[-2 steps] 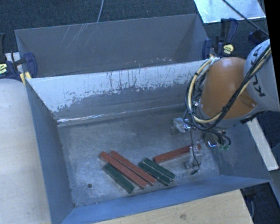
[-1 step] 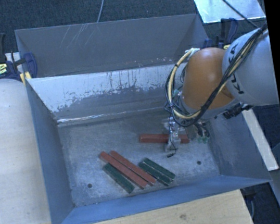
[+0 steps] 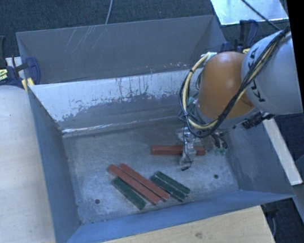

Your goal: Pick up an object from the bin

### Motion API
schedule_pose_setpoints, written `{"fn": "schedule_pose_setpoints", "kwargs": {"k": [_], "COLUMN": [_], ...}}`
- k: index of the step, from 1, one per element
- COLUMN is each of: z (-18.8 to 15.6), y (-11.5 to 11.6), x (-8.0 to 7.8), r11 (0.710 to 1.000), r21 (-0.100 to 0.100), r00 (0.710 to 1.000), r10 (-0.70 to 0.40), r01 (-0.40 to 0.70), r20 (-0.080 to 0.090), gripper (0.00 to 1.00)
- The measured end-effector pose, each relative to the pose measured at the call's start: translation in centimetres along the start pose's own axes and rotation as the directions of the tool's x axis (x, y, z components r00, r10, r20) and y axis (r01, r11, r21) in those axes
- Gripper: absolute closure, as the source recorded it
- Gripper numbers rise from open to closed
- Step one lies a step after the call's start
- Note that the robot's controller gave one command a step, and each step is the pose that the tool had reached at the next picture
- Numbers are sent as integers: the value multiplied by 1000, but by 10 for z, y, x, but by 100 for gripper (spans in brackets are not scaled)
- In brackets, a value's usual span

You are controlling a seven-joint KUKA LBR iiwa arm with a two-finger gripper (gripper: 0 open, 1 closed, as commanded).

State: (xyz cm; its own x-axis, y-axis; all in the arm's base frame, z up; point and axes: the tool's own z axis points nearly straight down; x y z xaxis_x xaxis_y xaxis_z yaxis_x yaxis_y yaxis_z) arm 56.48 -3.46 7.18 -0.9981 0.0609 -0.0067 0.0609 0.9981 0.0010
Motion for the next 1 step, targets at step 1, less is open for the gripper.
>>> {"fn": "schedule_pose_setpoints", "kwargs": {"k": [1], "z": [-1], "y": [0], "x": [0], "r11": [1000], "r21": [0], "r00": [1000], "r10": [0], "r01": [0], "r20": [0], "gripper": [100]}}
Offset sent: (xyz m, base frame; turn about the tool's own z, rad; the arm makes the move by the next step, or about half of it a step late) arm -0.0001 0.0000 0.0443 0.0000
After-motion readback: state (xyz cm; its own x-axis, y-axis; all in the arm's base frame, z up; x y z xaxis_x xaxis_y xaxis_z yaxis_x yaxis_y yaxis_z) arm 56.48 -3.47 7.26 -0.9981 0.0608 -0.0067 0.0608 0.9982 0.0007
